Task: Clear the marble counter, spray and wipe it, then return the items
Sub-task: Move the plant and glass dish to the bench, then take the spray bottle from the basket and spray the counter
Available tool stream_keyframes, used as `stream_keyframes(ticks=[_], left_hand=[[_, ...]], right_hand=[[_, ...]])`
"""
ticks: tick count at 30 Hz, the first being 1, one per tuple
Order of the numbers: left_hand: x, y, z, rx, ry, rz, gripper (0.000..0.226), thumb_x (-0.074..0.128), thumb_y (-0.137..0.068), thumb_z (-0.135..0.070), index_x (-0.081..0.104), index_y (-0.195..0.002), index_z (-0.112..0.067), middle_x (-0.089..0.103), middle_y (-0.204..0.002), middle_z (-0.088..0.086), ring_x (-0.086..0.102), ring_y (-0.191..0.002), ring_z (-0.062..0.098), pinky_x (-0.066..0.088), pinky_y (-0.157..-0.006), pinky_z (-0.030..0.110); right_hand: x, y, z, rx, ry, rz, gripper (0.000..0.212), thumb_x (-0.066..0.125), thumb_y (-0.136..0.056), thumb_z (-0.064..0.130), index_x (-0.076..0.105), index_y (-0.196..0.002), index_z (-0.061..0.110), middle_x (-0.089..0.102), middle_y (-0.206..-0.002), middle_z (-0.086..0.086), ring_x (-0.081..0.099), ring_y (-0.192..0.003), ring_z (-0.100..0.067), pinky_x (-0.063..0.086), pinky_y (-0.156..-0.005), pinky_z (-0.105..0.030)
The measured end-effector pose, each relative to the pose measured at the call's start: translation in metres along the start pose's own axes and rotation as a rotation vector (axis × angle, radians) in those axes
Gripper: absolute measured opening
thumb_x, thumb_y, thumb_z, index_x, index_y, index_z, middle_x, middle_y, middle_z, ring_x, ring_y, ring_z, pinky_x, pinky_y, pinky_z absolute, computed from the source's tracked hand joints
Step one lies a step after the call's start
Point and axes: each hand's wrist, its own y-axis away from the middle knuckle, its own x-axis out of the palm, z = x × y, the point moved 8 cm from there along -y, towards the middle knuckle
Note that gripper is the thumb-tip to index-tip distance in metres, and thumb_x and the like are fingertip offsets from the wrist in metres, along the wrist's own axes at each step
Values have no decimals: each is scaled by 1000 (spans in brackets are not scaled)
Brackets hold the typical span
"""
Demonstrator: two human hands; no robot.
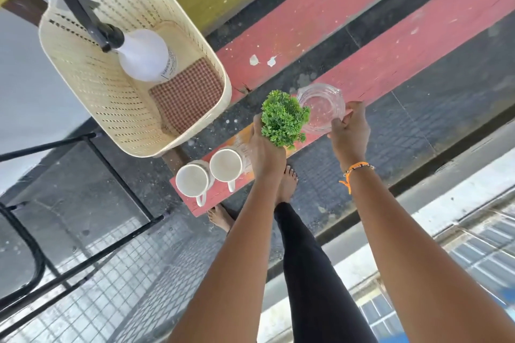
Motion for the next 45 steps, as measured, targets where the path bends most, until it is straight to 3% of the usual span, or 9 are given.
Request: stream_keyframes(ticks=[3,7,12,16,21,28,30,34,45], left_hand=[[-3,-5,0,26,29,15,41,49,-83,7,48,-121,-8,61,-107,8,48,-91,15,38,-63,13],[-4,-10,3,25,55,21,34,48,-85,4,50,-116,-11,62,-107,12,55,-99,25,31,-64,23],[-5,-4,11,3,61,34,37,57,-83,2,50,-118,-7,61,-113,12,52,-109,28,33,-73,19],[-11,7,21,-93,162,73,48,64,-81,-3,47,-126,-10,57,-122,10,53,-113,26,47,-89,38],[-24,24,29,-196,213,203,72,64,-80,1,30,-141,-16,40,-143,6,42,-129,20,43,-102,46],[-104,41,5,-139,384,112,29,56,-84,-14,56,-109,-27,60,-113,-9,57,-92,3,43,-66,19],[-133,44,5,-138,447,58,23,55,-85,-13,59,-96,-32,63,-98,-13,59,-90,1,43,-69,15],[-188,38,11,-148,506,-70,15,56,-87,-11,64,-91,-23,65,-90,-5,63,-89,18,50,-88,37],[-224,-7,38,-264,673,-265,17,56,-88,-12,64,-87,-27,67,-97,4,60,-86,18,49,-85,36]], right_hand=[[2,-1,-12,68,-79,2,27,52,-88,-1,50,-114,7,48,-64,8,53,-57,-4,59,-71,-42],[1,1,-20,94,-154,38,29,54,-89,1,52,-117,9,57,-74,-1,60,-62,-3,58,-60,-20],[1,8,-23,154,-192,93,33,53,-90,4,50,-121,15,59,-79,2,63,-66,-7,55,-62,-15],[-2,29,-17,151,-162,40,27,53,-90,6,45,-115,10,54,-100,-6,60,-82,-21,53,-76,-33],[-9,59,11,94,-154,-55,19,52,-88,7,50,-107,5,47,-102,-4,51,-93,-20,43,-83,-32],[8,113,99,-35,-332,102,9,49,-92,14,58,-90,12,57,-76,0,51,-73,-17,46,-72,-37],[26,126,132,-96,-349,185,12,48,-93,14,58,-88,10,53,-69,3,47,-62,-12,42,-64,-29],[66,148,193,-259,-317,347,19,50,-92,11,62,-97,-3,57,-77,-3,51,-71,-14,44,-70,-31],[163,124,274,-486,-95,533,23,49,-88,3,57,-110,2,62,-101,-12,55,-89,-15,44,-83,-26]])
